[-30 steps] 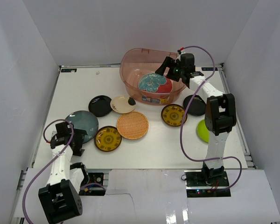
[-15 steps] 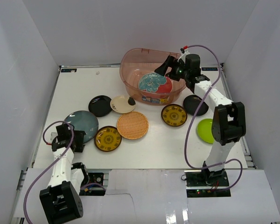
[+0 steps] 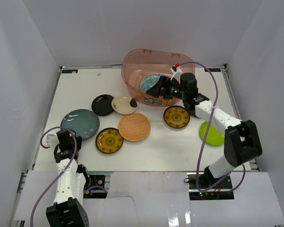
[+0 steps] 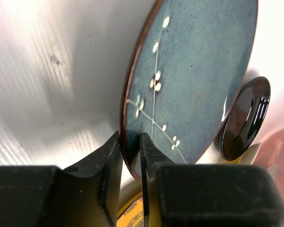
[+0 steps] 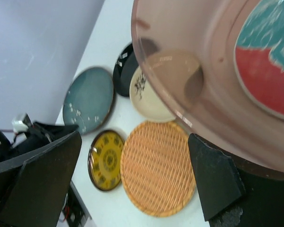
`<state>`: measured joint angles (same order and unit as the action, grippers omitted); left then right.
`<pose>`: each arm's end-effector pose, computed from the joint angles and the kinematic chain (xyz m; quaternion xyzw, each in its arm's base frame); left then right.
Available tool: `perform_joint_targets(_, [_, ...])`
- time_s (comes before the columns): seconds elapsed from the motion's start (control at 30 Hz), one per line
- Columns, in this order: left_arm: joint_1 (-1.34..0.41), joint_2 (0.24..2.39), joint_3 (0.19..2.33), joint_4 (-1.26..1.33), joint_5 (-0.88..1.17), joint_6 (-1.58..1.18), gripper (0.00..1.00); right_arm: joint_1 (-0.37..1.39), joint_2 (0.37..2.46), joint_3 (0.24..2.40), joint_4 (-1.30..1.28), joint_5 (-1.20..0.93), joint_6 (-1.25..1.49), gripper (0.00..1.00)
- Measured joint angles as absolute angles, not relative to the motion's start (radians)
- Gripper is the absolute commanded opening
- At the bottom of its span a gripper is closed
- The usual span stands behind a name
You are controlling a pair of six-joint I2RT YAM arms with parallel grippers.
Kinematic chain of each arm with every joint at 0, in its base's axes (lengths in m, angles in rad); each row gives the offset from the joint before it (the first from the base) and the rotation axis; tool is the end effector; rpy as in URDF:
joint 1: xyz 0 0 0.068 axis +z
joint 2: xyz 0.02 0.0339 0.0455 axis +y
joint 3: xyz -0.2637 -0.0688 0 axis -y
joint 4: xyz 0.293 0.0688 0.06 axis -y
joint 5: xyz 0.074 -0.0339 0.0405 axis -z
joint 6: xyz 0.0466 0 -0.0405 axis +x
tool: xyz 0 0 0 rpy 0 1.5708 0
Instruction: Place the plates into the plastic bin on the countertop
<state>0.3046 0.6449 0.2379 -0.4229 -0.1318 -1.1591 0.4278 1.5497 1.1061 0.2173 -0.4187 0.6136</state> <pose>0.1729 0.0608 0.1224 -0.6393 0.6760 -0.0938 0.3542 0.3729 0.1908 0.2794 -0.0579 0.7740 0.4441 0.4475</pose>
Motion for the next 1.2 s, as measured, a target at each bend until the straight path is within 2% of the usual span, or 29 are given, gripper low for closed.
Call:
perform_joint_targets(0.27, [0.292, 0.624, 0.413, -0.522, -0.237, -0.997, 0.0, 0.536, 1.518, 1.03, 0.163, -0.41, 0.598, 1.0])
perform_joint_targets(0.4, [0.239, 0.624, 0.585, -0.585, -0.305, -0.872, 0.0, 0.587, 1.479, 1.03, 0.16, -0.414, 0.599, 1.0])
perform_joint_targets(0.57, [0.166, 0.607, 0.699, -0.595, -0.296, -0.794, 0.0, 0.638, 1.464, 1.03, 0.168, -0.447, 0.625, 0.99])
perform_joint_targets(0.77, [0.097, 0.588, 0.718, -0.553, -0.121, -0.776, 0.0, 0.668, 1.482, 1.044, 0.196, -0.493, 0.675, 0.95])
perform_joint_targets(0.87, [0.067, 0.596, 0.714, -0.508, 0.017, -0.804, 0.0, 0.673, 1.515, 1.063, 0.222, -0.516, 0.697, 0.9])
perform_joint_targets(1.13, [0.017, 0.669, 0.711, -0.281, 0.321, -0.933, 0.0, 0.632, 1.576, 1.082, 0.25, -0.549, 0.738, 0.9])
perform_joint_targets(1.2, [0.016, 0.693, 0.71, -0.209, 0.384, -0.968, 0.0, 0.611, 1.578, 1.082, 0.275, -0.569, 0.759, 0.95])
